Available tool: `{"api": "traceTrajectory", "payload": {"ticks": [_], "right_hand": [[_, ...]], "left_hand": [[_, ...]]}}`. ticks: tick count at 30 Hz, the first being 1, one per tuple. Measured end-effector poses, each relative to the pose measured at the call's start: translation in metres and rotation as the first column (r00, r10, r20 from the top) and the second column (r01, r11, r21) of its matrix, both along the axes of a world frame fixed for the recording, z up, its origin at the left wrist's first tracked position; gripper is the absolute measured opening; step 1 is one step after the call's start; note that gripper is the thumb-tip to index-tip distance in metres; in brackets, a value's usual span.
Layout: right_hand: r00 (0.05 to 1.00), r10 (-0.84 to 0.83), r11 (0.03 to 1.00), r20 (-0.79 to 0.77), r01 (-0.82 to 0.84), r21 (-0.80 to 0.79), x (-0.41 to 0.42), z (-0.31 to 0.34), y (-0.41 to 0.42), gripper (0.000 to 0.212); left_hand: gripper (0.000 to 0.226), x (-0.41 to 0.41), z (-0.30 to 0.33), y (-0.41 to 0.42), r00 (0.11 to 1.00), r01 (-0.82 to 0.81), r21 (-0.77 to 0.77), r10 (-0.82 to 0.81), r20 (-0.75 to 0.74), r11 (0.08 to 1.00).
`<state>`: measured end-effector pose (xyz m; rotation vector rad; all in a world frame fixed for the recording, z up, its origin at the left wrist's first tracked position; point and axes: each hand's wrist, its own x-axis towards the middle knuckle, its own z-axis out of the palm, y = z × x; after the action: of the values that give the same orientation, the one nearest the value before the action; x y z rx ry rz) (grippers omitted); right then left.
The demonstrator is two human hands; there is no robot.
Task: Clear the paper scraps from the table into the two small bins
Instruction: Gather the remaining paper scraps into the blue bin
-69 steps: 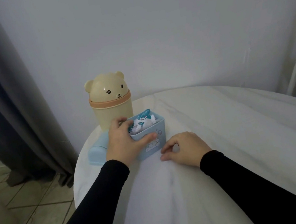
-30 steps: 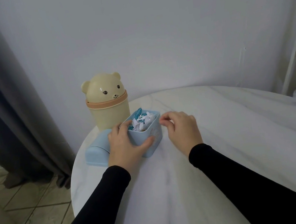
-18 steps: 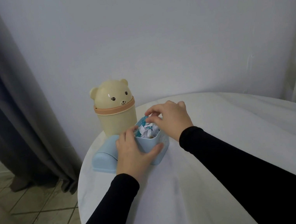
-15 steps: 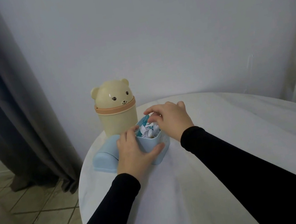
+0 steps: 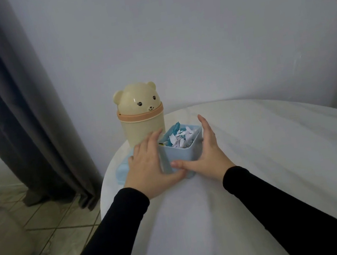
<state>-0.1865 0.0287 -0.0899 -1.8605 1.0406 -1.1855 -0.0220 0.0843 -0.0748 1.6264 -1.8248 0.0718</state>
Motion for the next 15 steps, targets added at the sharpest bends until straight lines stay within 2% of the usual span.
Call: {"api": "traceTrajectory", "payload": {"ticks": [3, 7, 11, 15], "right_hand": [[0.998, 0.013, 1.000, 0.057, -0.014, 0.018, 0.009, -0.007, -0.003, 0.137], [0.995, -0.057, 0.998, 0.080, 0.058, -0.013, 0.018, -0.018, -0.006, 0.130], [0.989, -0.090, 0.996, 0.113, 0.092, -0.012, 0.019, -0.024, -0.005, 0.130], [0.988, -0.106, 0.993, 0.111, 0.110, -0.030, 0.017, -0.026, -0.005, 0.128]], "left_hand": [[0.098, 0.013, -0.006, 0.008, 0.992, -0.098, -0.072, 0.103, 0.072, 0.993], [0.088, 0.023, -0.017, 0.015, 0.975, -0.220, -0.068, 0.221, 0.008, 0.973], [0.093, 0.021, -0.031, 0.014, 0.920, -0.392, 0.056, 0.391, 0.029, 0.918], [0.098, 0.014, -0.034, 0.006, 0.866, -0.474, 0.200, 0.495, -0.070, 0.857]]}}
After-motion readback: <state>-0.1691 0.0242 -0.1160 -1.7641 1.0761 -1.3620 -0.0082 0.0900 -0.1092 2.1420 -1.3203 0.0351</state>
